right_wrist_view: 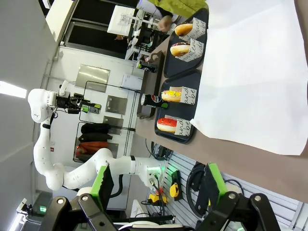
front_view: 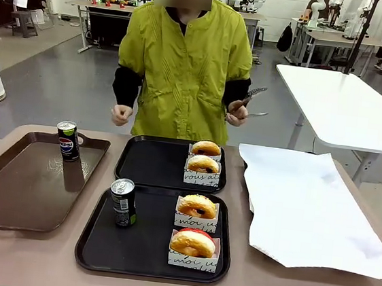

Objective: Set up donuts and drinks on trays.
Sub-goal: Pick up one Pepsi coke from the Handle tray and place it on the Flat Tray without a Pepsi coke.

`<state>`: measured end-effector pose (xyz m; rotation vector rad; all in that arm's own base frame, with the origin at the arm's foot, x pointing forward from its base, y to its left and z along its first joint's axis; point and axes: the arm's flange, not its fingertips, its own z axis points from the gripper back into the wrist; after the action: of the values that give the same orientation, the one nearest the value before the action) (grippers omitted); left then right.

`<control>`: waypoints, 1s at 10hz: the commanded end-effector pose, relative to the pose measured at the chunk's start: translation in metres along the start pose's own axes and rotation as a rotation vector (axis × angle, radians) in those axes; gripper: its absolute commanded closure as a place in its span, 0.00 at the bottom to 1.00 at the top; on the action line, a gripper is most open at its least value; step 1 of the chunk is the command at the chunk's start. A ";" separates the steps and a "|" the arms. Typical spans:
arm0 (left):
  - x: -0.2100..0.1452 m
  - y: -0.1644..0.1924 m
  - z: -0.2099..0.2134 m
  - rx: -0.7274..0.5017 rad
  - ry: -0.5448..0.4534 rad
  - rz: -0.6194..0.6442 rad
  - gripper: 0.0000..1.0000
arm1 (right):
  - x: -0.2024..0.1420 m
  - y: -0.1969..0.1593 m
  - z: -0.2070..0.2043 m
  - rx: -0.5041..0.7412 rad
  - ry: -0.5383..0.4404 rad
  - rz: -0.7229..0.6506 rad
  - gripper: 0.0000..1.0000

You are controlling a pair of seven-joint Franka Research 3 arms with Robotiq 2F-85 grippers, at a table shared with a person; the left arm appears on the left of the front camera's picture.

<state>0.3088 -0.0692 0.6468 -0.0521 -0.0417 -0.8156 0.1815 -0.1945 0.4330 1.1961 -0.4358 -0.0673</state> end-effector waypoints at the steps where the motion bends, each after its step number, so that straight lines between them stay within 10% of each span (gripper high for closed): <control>1: 0.029 0.005 -0.007 0.015 -0.007 -0.009 0.41 | 0.003 0.001 0.000 0.025 -0.018 0.017 0.00; 10: 0.289 -0.001 -0.154 0.216 -0.072 0.129 0.41 | 0.003 0.001 0.000 0.025 -0.018 0.017 0.00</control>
<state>0.5003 -0.2790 0.5044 0.0789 -0.1554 -0.7432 0.1813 -0.1948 0.4335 1.1951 -0.4371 -0.0673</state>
